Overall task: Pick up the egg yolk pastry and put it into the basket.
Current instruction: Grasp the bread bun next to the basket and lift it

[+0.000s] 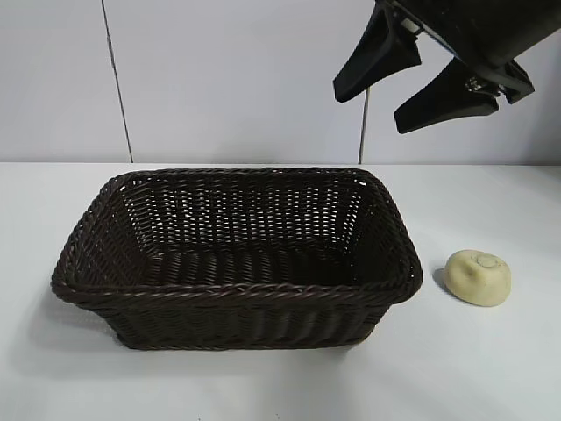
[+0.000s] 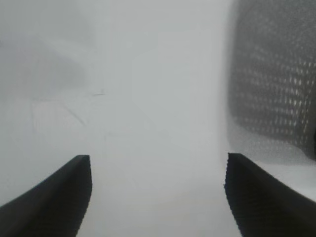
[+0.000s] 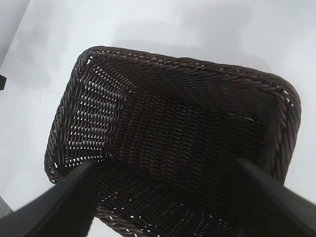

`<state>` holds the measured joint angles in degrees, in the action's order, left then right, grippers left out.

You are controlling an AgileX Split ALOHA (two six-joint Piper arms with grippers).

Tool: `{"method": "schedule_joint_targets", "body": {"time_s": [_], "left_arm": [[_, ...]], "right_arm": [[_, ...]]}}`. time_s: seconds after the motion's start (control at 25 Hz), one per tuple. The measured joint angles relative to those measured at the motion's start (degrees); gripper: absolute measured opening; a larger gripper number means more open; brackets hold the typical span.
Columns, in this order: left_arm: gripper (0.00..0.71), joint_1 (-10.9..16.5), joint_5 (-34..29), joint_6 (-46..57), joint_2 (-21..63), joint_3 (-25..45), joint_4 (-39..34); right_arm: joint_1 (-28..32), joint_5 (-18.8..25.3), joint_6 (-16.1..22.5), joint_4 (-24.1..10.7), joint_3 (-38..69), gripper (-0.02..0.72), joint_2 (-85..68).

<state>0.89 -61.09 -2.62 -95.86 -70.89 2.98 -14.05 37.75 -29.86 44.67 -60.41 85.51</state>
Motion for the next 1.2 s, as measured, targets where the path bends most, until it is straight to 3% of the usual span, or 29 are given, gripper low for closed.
{"method": "schedule_joint_targets", "body": {"time_s": [0.32, 0.64, 1.0, 1.2], "left_arm": [[0.541, 0.0, -8.38, -0.63, 11.47, 0.0, 0.48], [0.541, 0.0, -9.69, -0.73, 31.82, 3.02, 0.48], [0.541, 0.0, -10.45, -0.73, 57.42, 23.6, 0.48], [0.541, 0.0, -6.04, -0.66, 69.25, 36.75, 0.48]], "right_arm": [[0.0, 1.81, 0.0, -0.32, 0.0, 0.537, 0.0], [0.0, 2.86, 0.05, -0.35, 0.0, 0.537, 0.0], [0.0, 2.91, 0.06, -0.39, 0.0, 0.537, 0.0], [0.0, 3.05, 0.06, -0.39, 0.0, 0.537, 0.0]]}}
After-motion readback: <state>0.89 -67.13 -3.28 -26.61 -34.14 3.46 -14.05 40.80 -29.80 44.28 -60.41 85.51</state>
